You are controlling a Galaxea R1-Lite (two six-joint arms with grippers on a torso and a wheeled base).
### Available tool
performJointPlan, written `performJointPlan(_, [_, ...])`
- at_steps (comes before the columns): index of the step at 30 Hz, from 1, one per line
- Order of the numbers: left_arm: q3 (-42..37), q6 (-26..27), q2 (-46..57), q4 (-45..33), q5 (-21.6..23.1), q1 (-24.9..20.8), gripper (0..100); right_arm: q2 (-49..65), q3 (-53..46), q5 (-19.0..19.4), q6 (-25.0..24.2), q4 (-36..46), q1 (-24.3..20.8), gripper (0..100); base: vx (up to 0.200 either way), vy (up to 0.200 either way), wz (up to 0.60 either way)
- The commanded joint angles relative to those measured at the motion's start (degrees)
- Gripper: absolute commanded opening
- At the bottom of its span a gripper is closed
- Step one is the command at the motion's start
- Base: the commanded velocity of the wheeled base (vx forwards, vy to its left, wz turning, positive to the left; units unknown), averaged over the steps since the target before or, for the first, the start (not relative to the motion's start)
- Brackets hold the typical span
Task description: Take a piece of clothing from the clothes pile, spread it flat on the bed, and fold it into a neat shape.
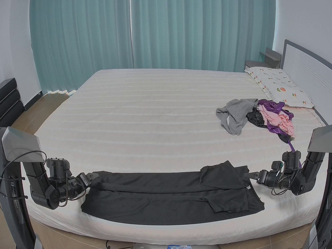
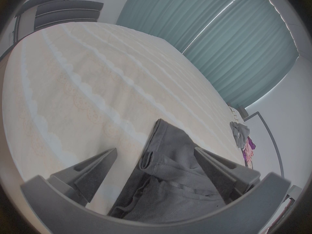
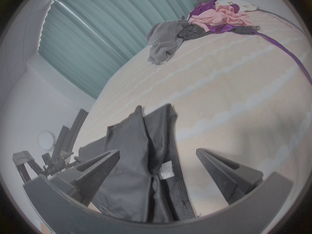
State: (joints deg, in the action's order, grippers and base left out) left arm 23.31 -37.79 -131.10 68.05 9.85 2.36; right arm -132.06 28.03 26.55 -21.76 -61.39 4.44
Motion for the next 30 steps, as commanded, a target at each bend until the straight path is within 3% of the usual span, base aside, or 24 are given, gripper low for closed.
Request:
performJointPlan(1, [1.0,-0.4,1.7,0.0,0.1,0.8,100,2.5,2.2,-0.1,-3.1,0.1,-0.2,100,0.0,0.0,0.0])
performJointPlan(8, [4.6,-3.3,4.1,-2.0,0.1,0.8,100,2.2,5.8,-0.4,-8.1,0.4,-1.2,100,0.0,0.0,0.0])
performJointPlan(14, [14.7,-3.5,1.3,-14.2,0.2,0.3,100,0.1,9.0,-0.3,-14.3,0.7,-2.3,100,0.0,0.0,0.0])
performJointPlan(30, [20.3,-0.8,-5.0,-14.7,-0.5,-1.2,100,-4.3,11.3,-0.4,-16.8,0.7,-1.6,100,0.0,0.0,0.0])
